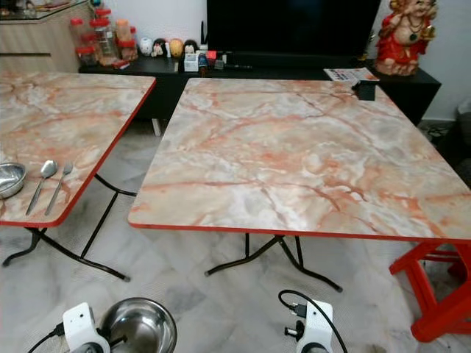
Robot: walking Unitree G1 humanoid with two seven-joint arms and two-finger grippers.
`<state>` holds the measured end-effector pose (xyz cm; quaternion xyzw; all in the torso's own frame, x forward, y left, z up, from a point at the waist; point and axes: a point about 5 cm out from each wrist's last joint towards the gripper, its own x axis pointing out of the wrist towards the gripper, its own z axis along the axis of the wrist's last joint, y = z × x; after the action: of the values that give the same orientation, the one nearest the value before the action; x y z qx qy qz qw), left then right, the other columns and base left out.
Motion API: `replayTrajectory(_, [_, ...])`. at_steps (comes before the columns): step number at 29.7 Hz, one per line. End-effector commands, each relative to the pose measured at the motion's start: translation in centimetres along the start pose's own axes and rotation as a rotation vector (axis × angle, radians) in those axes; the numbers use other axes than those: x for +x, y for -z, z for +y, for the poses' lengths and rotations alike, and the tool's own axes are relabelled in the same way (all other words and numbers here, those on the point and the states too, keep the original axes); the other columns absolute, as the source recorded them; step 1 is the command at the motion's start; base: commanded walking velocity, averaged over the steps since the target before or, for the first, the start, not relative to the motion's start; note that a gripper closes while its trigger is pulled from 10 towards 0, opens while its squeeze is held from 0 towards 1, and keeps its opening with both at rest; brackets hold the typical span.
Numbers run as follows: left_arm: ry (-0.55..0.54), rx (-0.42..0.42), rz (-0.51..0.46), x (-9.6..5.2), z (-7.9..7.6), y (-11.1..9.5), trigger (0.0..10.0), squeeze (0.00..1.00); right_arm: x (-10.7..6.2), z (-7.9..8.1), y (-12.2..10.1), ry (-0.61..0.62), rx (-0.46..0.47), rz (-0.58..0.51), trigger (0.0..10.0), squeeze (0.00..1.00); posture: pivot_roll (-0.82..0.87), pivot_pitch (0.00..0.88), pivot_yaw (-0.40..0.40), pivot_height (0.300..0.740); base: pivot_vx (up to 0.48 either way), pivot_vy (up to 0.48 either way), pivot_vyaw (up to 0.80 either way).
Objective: Setting the table
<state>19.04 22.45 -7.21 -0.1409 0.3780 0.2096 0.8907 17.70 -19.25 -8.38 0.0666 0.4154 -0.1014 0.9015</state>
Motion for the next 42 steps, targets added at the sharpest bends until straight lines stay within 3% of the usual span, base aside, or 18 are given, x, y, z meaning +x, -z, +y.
replayTrajectory(1, [0.004, 0.004, 0.006, -0.01, -0.29, 0.15, 10.0, 0.00, 0.01, -0.42, -0.08, 0.014, -0.009, 0.003, 10.0, 0.00, -0.02, 0.000, -0.016, 0.740, 0.000, -0.330, 0.00])
replayTrajectory(34, [0.005, -0.014, -0.004, 0.05, -0.36, -0.14, 10.0, 0.00, 0.06, -0.80, -0.37, 0.029, -0.015, -0.002, 10.0, 0.00, -0.03, 0.000, -0.020, 0.740, 0.000, -0.315, 0.00])
replayTrajectory(42, [0.013, -0.081, -0.039, 0.05, -0.39, -0.47, 10.0, 0.00, 0.03, -0.89, -0.35, 0.033, -0.003, -0.009, 10.0, 0.00, -0.04, 0.000, -0.019, 0.740, 0.000, 0.000, 0.00])
